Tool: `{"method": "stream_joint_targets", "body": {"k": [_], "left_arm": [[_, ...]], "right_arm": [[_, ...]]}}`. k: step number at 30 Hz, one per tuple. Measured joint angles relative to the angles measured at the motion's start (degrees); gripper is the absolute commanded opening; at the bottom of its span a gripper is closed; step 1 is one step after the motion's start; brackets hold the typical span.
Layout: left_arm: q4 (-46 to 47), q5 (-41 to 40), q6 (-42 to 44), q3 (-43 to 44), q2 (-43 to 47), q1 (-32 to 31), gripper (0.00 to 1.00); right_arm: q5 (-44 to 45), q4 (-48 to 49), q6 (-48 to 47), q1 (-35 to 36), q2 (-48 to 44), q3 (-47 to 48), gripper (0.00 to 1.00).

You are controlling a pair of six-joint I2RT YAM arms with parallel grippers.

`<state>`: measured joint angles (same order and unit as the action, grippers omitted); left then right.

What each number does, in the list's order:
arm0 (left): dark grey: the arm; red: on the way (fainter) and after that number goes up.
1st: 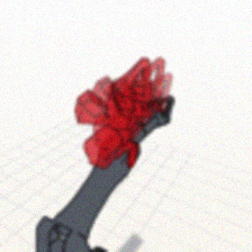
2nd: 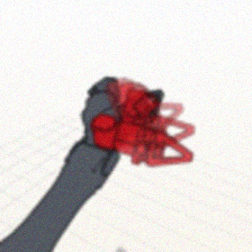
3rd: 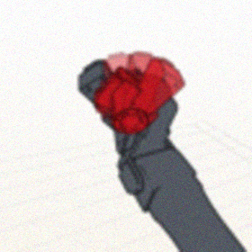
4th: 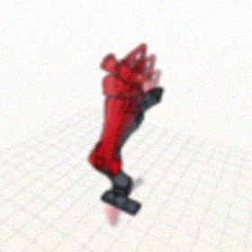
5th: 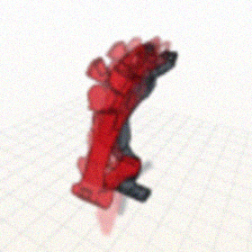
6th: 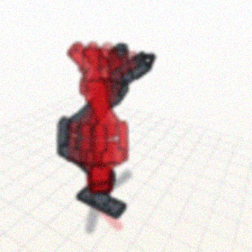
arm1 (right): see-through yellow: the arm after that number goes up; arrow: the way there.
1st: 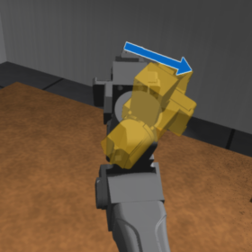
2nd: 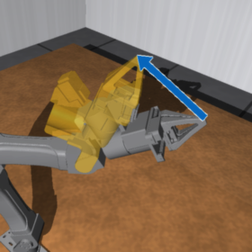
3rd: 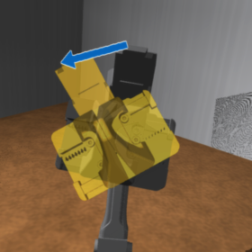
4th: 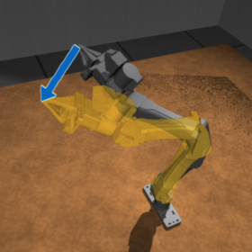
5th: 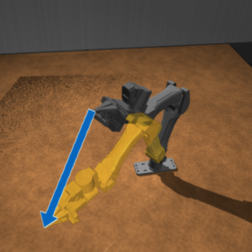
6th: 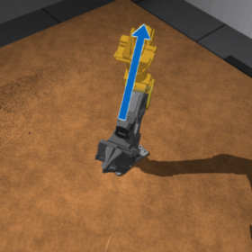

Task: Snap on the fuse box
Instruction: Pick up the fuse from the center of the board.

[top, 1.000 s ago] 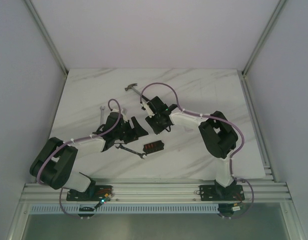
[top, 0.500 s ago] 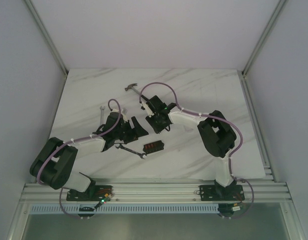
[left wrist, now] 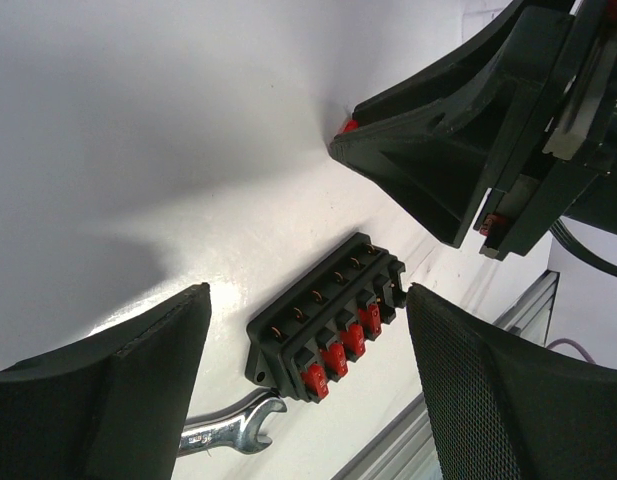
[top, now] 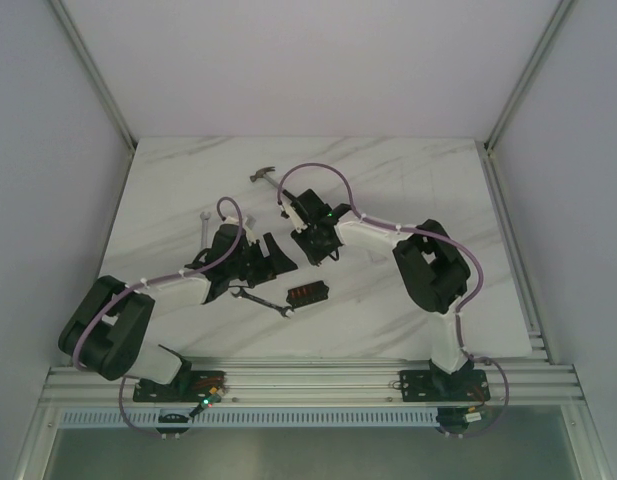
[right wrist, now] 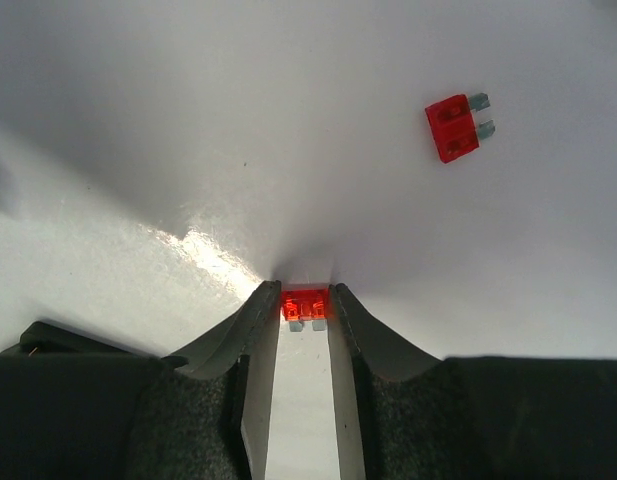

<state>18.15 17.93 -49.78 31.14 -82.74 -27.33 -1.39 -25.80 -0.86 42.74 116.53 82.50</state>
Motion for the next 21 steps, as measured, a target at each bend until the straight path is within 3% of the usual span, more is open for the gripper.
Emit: {"method": "stream_joint_targets", "body": {"k": [12,21], "left_arm": [[2.6,-1.7,1.6,-0.2,2.3,-0.8,0.81],[11.7,-7.6,5.5,-1.2,4.1,-5.2,0.69]], "right_arm": [[1.2,0.3,4.4,0.0,-0.8,0.0,0.2],[1.7,6.9,15.3,0.0,-11.3,-2.5,0.19]]}}
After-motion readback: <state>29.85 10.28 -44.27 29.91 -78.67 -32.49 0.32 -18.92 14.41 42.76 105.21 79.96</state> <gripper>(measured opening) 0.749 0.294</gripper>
